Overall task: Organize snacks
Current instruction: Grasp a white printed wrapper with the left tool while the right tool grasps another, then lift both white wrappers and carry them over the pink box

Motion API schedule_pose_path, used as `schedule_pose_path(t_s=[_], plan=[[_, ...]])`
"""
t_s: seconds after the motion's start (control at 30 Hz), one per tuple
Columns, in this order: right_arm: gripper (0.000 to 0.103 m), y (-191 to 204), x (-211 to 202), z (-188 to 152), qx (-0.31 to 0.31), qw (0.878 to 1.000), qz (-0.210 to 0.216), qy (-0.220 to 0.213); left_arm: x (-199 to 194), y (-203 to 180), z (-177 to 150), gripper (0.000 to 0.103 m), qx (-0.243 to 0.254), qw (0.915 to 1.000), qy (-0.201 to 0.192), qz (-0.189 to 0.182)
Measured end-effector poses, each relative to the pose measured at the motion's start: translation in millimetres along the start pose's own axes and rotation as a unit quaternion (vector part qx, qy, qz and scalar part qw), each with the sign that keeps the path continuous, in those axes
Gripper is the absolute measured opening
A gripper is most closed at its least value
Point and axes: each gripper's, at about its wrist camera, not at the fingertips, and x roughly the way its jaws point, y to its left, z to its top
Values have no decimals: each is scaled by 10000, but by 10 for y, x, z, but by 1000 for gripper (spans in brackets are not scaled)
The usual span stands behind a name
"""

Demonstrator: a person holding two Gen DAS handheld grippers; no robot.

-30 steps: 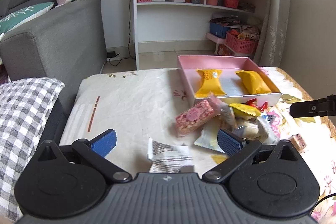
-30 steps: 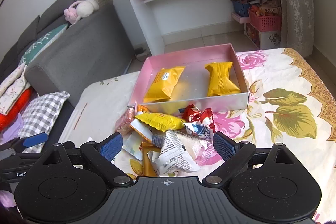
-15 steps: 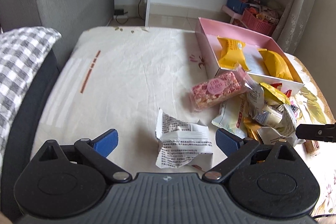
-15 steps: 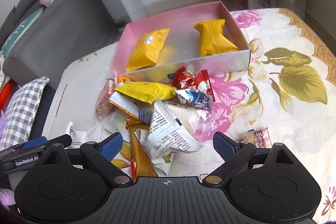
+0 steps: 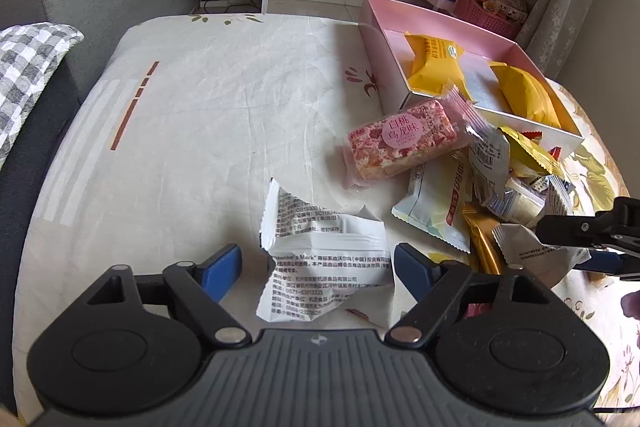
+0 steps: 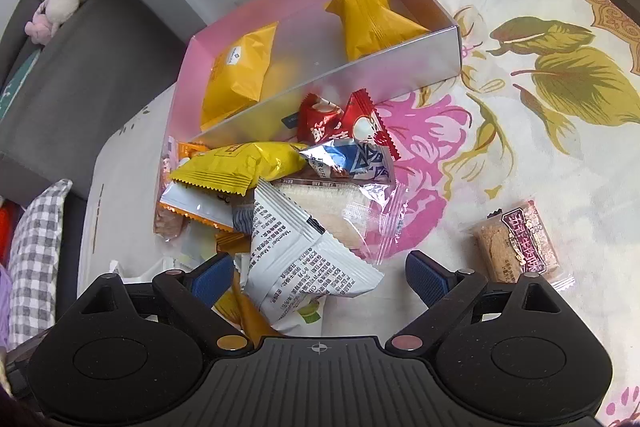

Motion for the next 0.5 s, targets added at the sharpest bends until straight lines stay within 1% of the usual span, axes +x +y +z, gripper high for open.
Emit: schedule_pose_path(t_s=[0.2,0.3,0.33,0.4,0.5], plan=[[92,10,33,1,-20,9999,-96,-31,7,-14,-9,60,-1,10000,50,-49],[88,12,28,-2,-40,10000,-65,-50,-4,-15,-10,60,-11,10000,50,-72],[86,15,24,-5,-38,10000,-48,-54,-9,-17,-11,59,-4,10000,48,-75],[84,28,13,-8,-42,9999,-60,-72,-15,-22,-12,59,-5,10000,52,-79],[76,45,-17,-12,-58,9999,-53,-124,-25,-27,-13,59,-15,9999,63,-88]])
